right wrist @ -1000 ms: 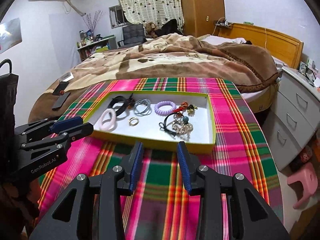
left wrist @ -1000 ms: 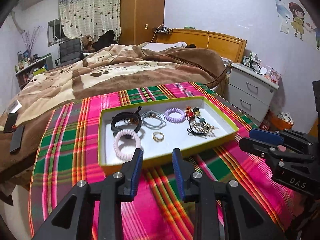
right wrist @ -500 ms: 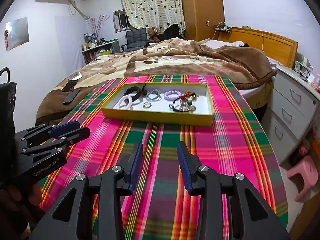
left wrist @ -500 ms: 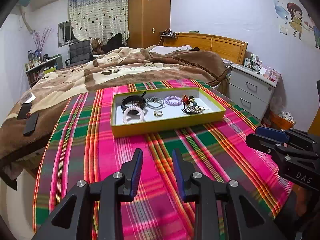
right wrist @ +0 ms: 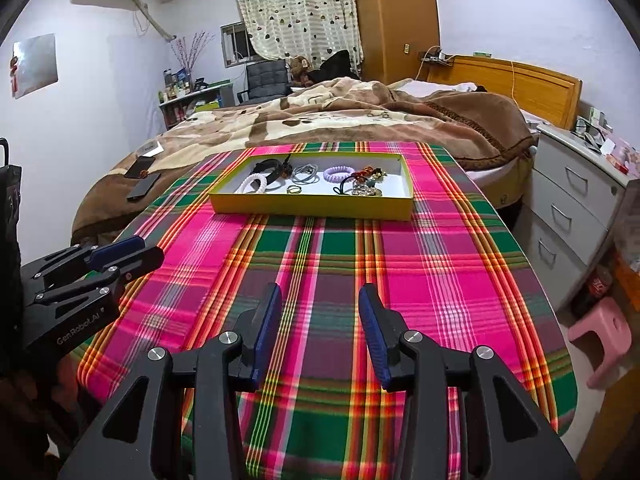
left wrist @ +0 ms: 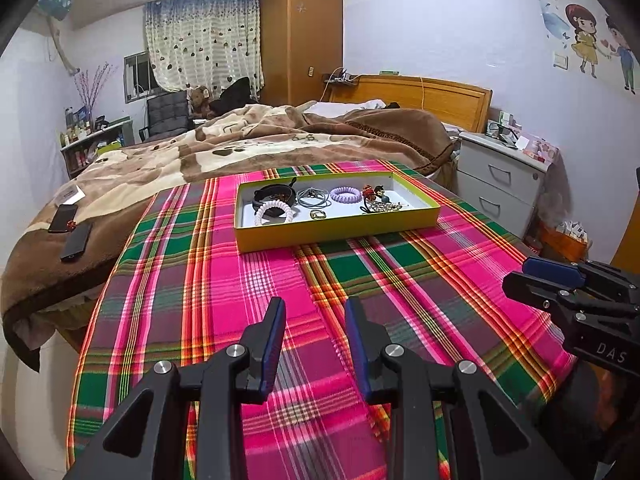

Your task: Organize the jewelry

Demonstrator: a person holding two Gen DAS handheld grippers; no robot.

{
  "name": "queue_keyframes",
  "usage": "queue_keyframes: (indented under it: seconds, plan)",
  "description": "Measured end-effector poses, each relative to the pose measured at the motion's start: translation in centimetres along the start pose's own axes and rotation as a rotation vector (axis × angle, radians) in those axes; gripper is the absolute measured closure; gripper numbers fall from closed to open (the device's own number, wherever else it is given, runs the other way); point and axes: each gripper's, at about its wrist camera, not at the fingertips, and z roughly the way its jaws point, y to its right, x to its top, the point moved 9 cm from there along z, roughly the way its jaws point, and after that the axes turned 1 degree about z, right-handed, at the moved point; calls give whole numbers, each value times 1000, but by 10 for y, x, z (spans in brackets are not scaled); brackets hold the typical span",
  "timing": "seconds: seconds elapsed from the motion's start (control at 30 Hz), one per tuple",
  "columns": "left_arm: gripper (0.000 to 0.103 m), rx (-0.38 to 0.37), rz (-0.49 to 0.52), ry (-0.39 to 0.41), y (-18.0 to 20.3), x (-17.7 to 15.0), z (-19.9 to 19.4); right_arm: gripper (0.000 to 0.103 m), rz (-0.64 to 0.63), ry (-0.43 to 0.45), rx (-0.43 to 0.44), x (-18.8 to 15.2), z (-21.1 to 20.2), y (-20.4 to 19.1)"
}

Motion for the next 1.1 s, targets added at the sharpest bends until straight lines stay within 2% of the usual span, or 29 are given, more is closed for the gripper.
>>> queue_keyframes:
  seconds: [1.1]
  plan:
    - [73,13,4,13,-3,-6,-6,62,-12,-10,8,-4,-1,-8]
